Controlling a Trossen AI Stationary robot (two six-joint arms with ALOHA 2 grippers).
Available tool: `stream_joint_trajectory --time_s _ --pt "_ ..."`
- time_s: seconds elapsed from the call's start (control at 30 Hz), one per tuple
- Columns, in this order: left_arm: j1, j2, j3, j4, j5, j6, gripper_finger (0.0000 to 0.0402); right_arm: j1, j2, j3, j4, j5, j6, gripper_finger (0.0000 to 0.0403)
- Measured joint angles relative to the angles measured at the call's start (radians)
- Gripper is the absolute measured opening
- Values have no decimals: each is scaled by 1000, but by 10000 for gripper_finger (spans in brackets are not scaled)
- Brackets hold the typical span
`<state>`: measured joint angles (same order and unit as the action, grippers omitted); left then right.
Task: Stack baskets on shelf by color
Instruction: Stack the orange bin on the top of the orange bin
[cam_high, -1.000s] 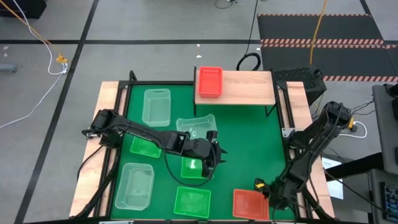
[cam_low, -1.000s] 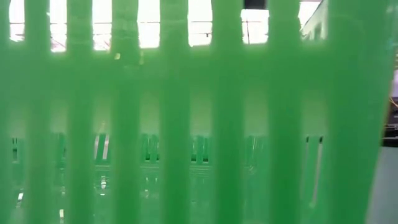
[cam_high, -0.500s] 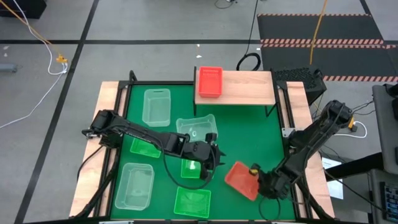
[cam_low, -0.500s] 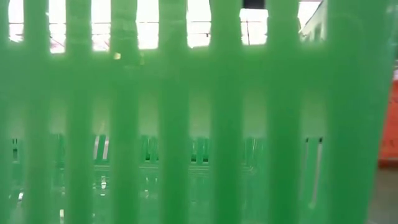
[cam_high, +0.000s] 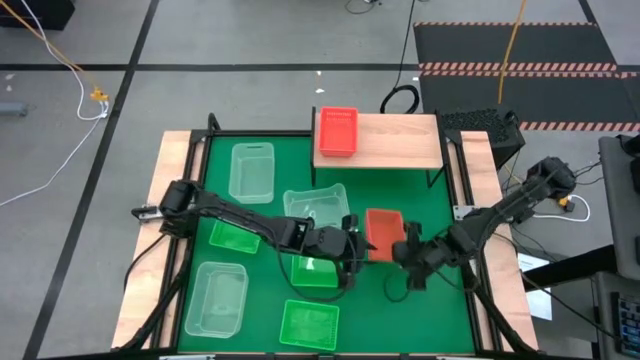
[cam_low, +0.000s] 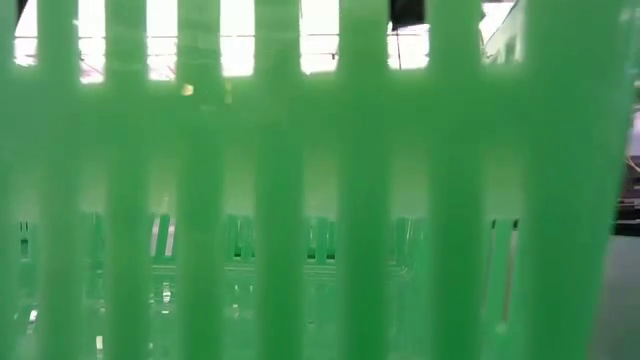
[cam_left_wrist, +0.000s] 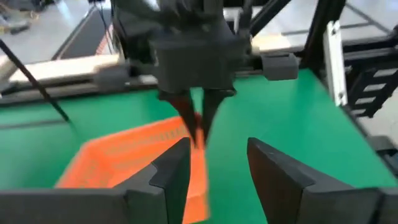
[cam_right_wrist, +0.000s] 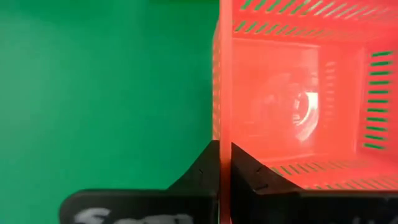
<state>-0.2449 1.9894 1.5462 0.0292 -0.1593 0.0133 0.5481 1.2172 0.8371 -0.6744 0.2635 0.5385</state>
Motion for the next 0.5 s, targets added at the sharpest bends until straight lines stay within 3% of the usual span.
stream_joint_trajectory --time_s 0.27,0.5 --pt "53 22 17 -77 -3 -45 228 -92 20 0 33 29 -115 1" --pt "76 22 17 -111 1 -19 239 -122 19 0 129 28 -204 1"
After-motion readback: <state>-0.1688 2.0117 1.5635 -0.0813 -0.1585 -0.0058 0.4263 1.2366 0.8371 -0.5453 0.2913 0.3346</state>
